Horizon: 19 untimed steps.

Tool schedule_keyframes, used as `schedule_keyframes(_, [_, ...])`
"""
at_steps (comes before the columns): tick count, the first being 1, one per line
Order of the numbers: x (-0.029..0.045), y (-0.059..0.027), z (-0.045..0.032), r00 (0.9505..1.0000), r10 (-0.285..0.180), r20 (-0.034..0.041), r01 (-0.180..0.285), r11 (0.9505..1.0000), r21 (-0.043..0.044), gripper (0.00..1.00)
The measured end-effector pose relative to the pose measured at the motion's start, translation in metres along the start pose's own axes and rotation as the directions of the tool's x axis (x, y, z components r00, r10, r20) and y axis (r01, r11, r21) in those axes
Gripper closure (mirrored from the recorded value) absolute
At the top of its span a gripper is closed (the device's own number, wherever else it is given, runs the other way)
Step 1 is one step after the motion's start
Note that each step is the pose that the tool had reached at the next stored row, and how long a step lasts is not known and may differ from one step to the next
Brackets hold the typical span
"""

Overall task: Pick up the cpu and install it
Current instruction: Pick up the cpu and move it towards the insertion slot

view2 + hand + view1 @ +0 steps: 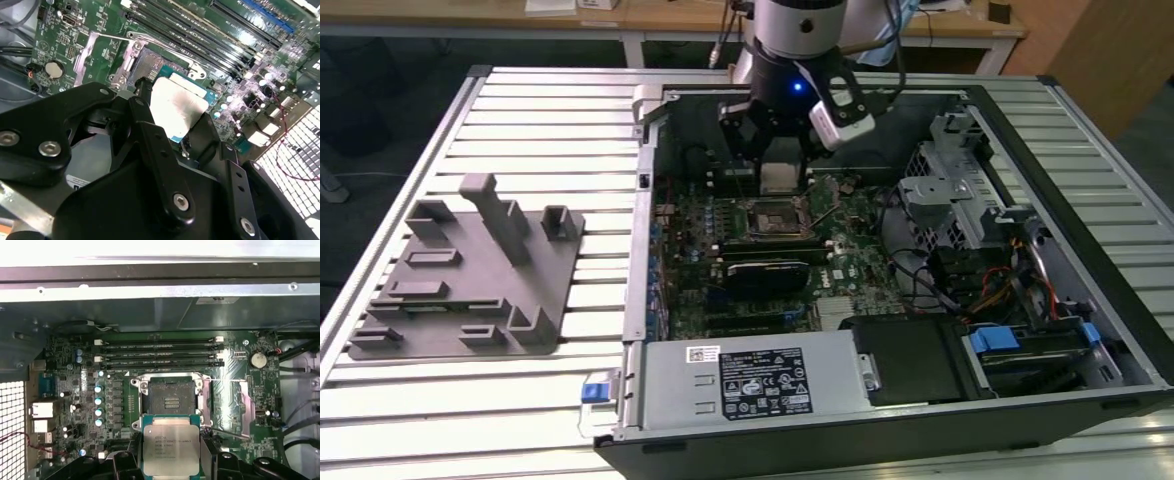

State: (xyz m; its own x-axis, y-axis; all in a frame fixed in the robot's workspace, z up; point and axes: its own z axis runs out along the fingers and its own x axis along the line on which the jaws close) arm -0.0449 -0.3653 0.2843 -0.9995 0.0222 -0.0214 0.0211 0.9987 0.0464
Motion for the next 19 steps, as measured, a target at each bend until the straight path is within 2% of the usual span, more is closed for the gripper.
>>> schedule_keyframes(19, [0.0001, 0.0068, 0.0247, 0.9998, -0.017, -0.0009, 0.017, 0.9998, -0.0001, 0.46])
